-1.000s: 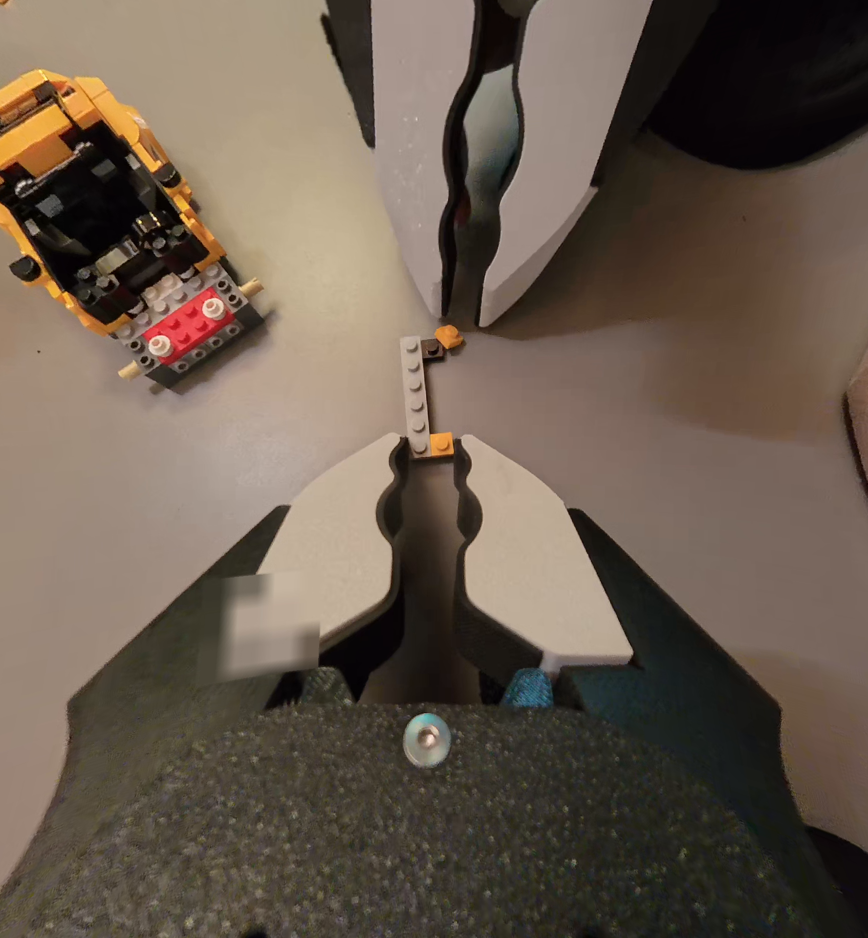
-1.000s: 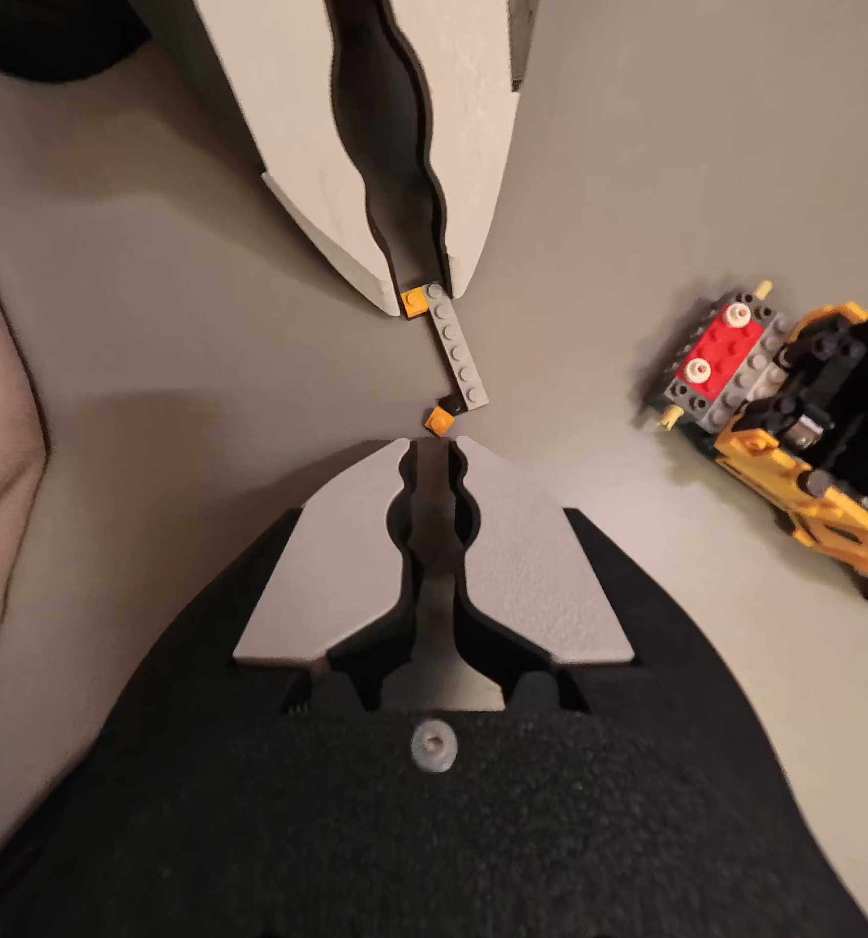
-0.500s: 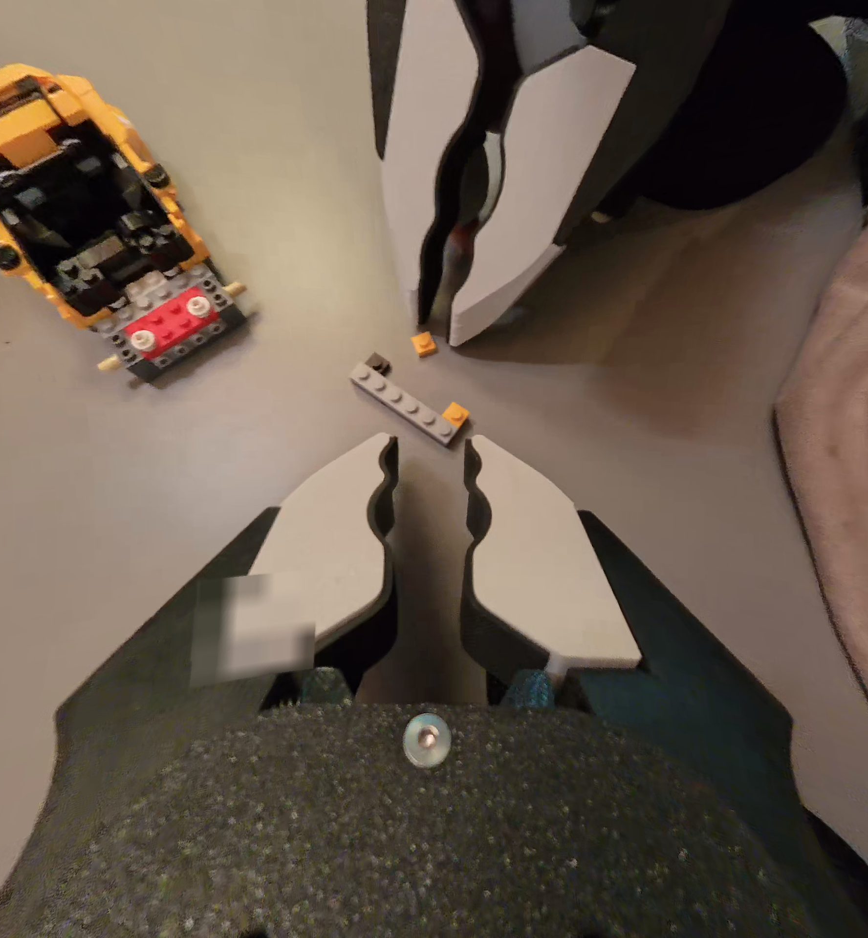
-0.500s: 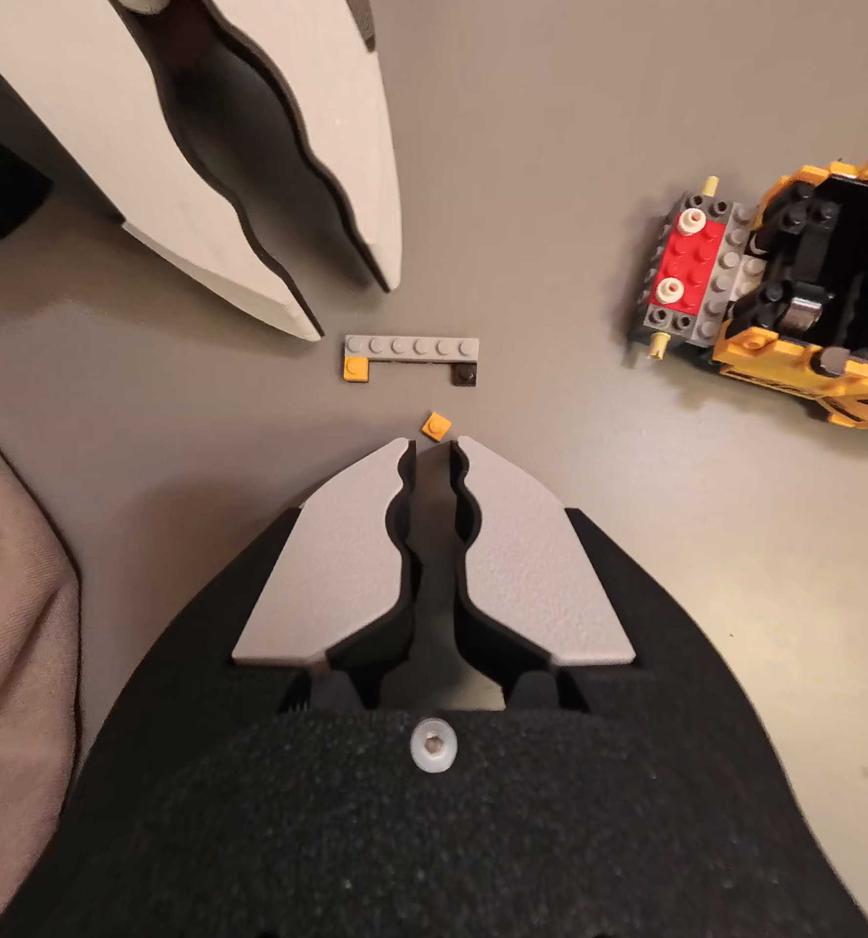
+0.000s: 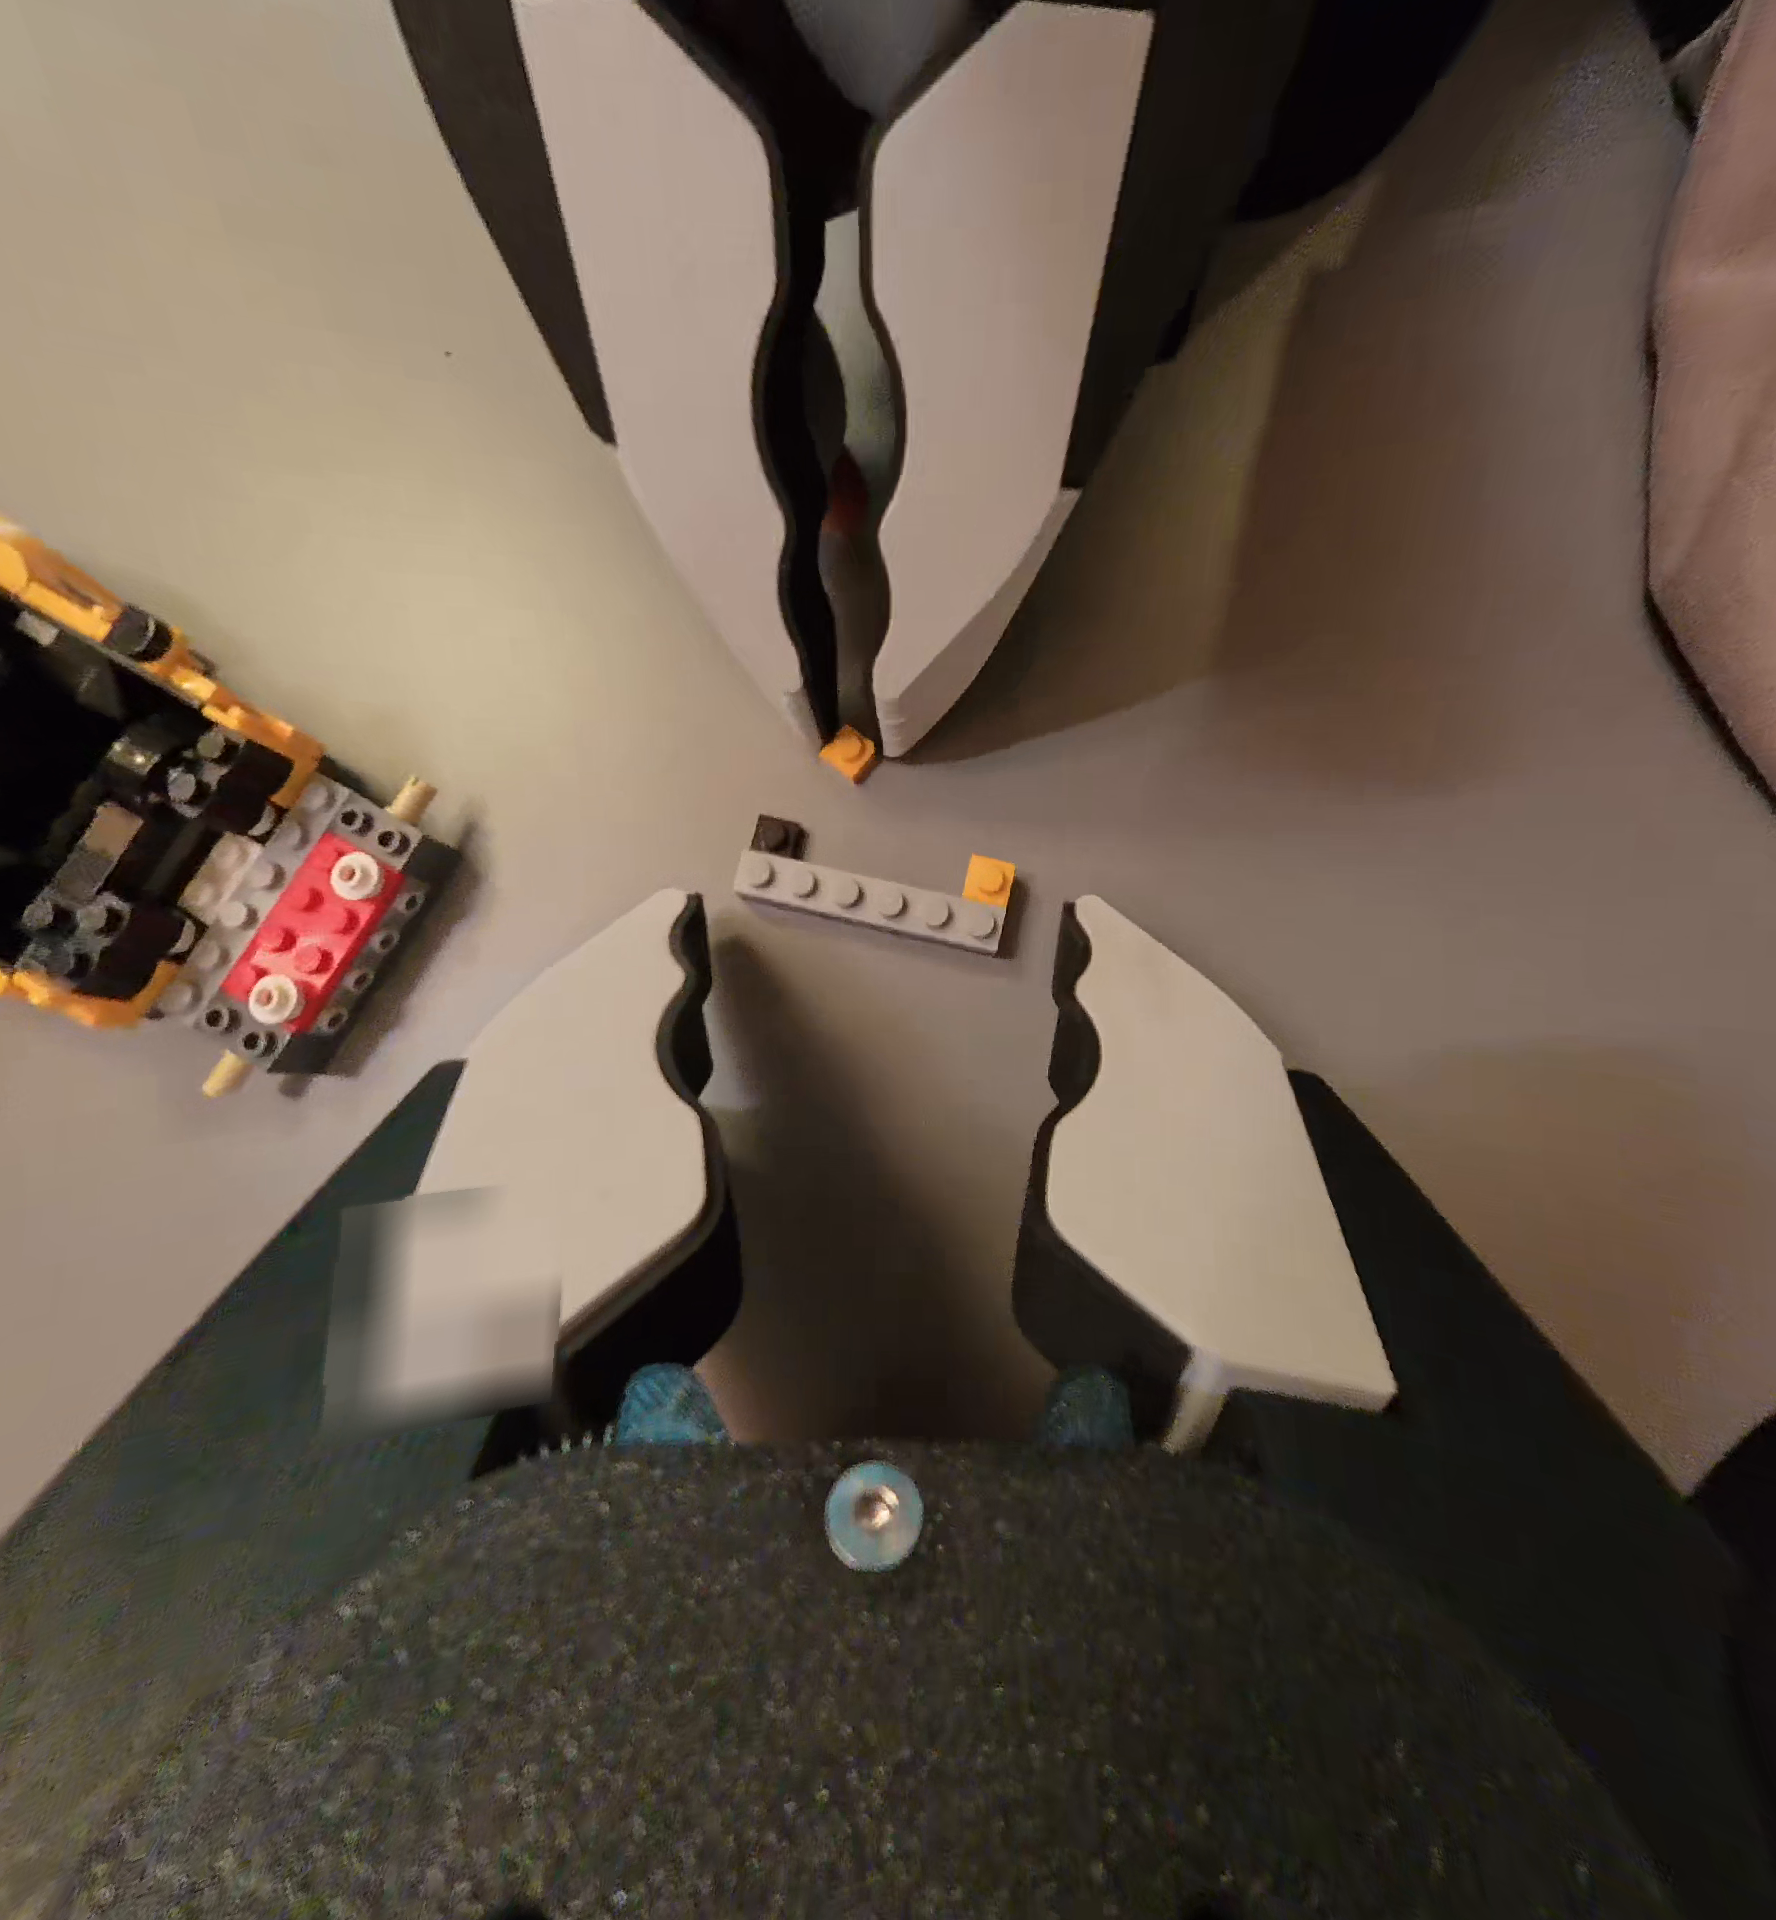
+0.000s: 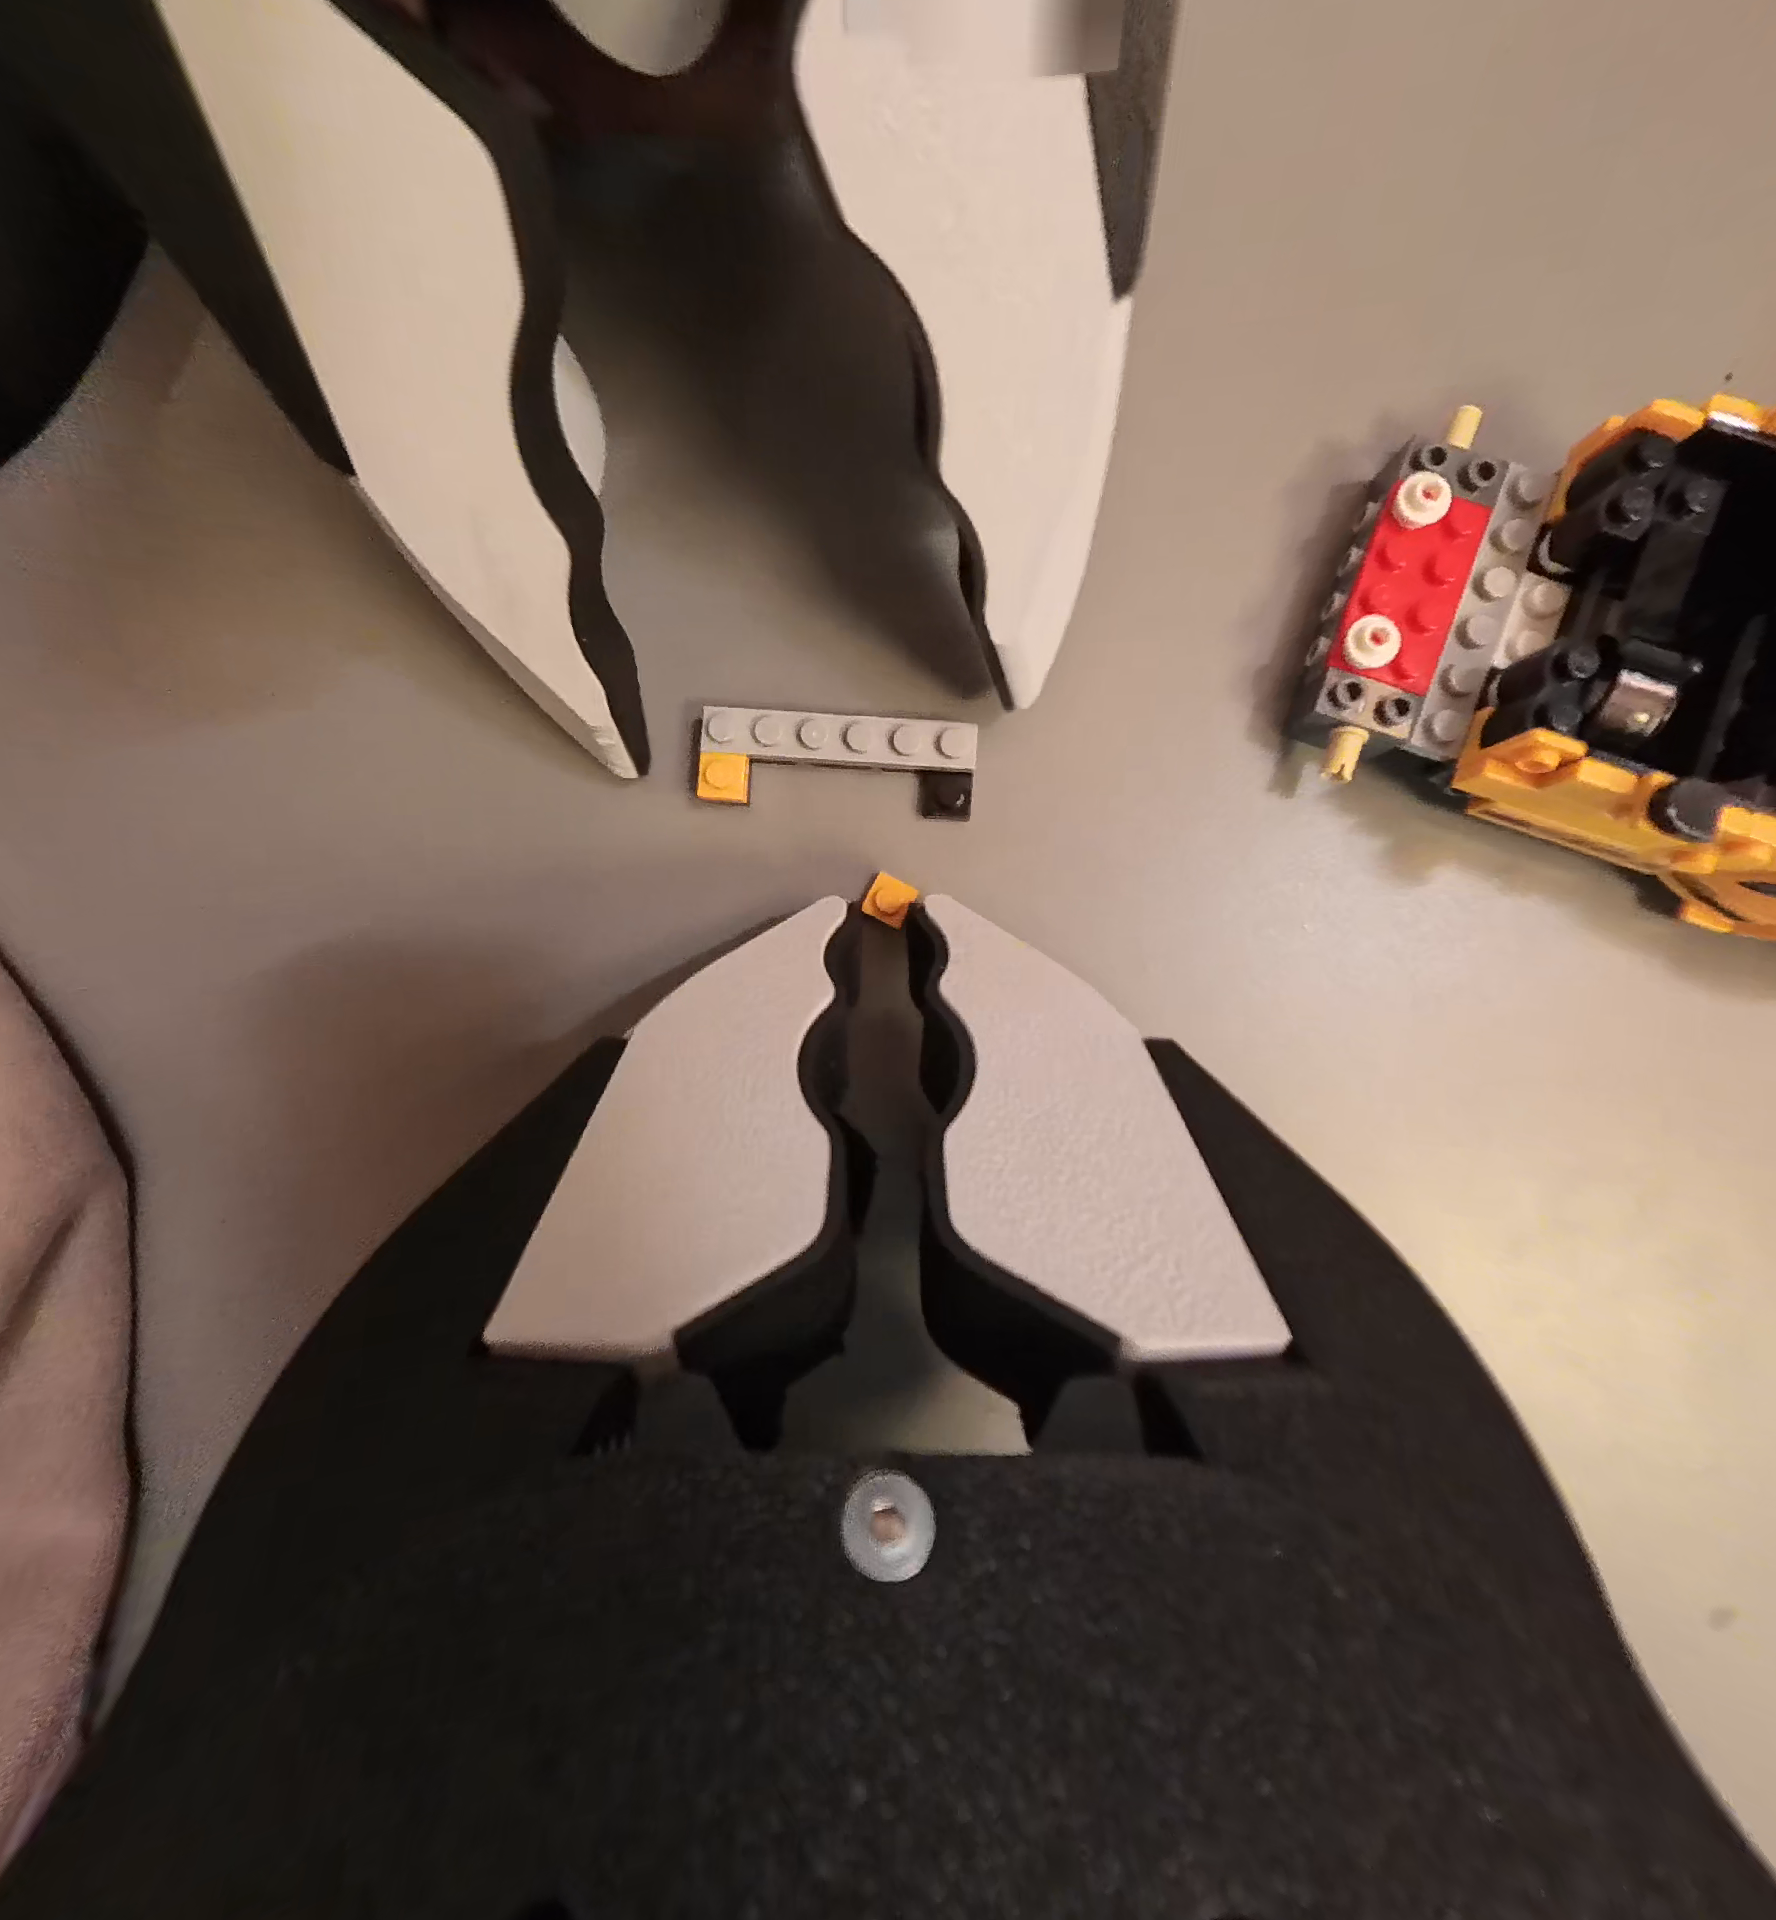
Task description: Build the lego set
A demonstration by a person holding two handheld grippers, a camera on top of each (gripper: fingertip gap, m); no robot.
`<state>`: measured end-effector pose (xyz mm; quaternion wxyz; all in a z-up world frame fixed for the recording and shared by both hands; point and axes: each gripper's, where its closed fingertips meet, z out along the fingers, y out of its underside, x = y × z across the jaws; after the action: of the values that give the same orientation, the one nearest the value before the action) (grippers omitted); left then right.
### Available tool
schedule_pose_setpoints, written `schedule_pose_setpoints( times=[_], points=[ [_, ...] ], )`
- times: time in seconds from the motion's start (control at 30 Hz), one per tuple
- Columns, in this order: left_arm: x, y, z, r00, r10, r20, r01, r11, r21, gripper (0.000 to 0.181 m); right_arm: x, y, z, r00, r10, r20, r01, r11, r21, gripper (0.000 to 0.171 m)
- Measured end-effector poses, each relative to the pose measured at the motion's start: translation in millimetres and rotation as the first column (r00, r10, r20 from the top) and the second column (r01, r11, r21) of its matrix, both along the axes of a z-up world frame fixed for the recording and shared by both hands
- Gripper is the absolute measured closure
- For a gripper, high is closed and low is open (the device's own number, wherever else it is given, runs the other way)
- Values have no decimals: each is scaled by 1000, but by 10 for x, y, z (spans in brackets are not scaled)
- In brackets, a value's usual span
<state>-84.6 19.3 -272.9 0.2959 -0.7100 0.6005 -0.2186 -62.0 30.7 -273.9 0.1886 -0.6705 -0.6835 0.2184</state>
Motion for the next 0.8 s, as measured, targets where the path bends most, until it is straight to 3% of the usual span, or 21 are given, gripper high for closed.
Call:
schedule_pose_setpoints(
  times=[0.2, 0.43, 0.8],
  points=[
    [38, -12, -8, 999, -37, 14, 37, 999, -33, 132, -16, 14, 1, 994, 107, -6, -107, 994, -6, 164],
    [27, -15, -10, 998, 58, 13, -58, 998, -31, 132, -85, 31, 133, 979, 198, -42, -198, 980, -5, 164],
    [41, -34, -12, 996, 90, 21, -90, 995, -31, 132, -185, 27, 53, 947, 320, 39, -320, 947, 9, 164]
  ],
)
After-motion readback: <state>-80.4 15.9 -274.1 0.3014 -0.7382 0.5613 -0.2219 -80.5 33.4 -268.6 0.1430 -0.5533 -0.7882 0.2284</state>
